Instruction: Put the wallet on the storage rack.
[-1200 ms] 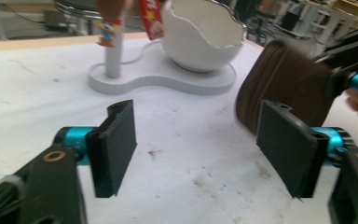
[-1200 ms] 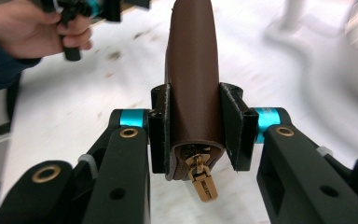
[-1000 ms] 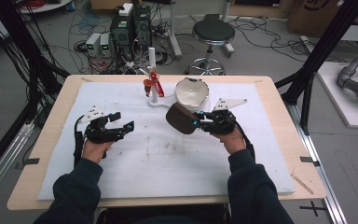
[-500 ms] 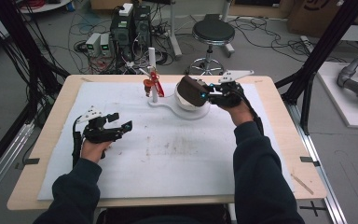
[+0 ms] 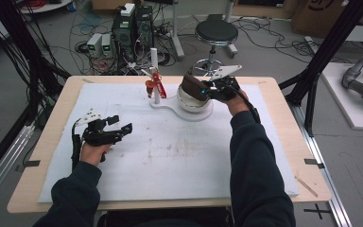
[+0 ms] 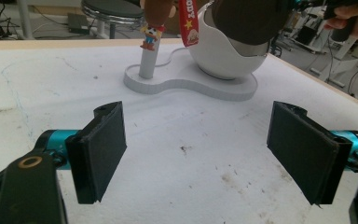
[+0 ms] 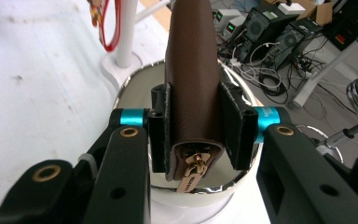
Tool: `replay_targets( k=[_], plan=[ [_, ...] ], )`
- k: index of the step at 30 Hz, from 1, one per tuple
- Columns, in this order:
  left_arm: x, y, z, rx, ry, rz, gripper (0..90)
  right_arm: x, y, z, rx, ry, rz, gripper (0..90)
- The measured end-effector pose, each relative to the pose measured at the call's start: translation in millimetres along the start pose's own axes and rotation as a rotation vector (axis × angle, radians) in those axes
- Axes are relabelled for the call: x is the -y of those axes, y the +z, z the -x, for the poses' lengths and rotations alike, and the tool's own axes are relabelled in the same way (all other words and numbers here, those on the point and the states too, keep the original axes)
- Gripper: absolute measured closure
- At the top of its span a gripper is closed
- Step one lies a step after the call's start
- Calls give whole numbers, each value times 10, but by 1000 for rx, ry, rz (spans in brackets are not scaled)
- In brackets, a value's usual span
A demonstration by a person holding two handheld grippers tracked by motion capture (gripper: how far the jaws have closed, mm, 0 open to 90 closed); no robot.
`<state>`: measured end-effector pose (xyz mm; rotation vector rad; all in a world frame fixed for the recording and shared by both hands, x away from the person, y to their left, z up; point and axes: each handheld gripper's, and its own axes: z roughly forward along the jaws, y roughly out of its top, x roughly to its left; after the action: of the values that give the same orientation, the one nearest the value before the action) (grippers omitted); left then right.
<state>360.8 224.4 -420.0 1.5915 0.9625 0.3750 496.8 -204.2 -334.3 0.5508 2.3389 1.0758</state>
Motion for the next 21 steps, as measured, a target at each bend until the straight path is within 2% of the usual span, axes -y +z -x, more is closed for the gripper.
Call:
replay_targets(
  k=[5, 10, 13, 15, 18, 21],
  plan=[
    [16, 2, -5, -3, -4, -4, 195, 34, 117, -10, 5, -45, -31, 672],
    [21, 6, -2, 3, -5, -9, 195, 77, 224, -10, 3, -52, -69, 668],
    [22, 8, -2, 5, -4, -10, 195, 104, 262, -12, 8, -28, -93, 645],
    [22, 6, 0, 5, -7, -7, 195, 119, 227, 3, 28, 21, -57, 560],
    [20, 4, -3, 2, -4, -6, 194, 136, 96, 43, 32, 86, -17, 492],
    [19, 4, -6, -3, 2, -8, 194, 174, -60, 50, 16, 127, -21, 444]
  ],
)
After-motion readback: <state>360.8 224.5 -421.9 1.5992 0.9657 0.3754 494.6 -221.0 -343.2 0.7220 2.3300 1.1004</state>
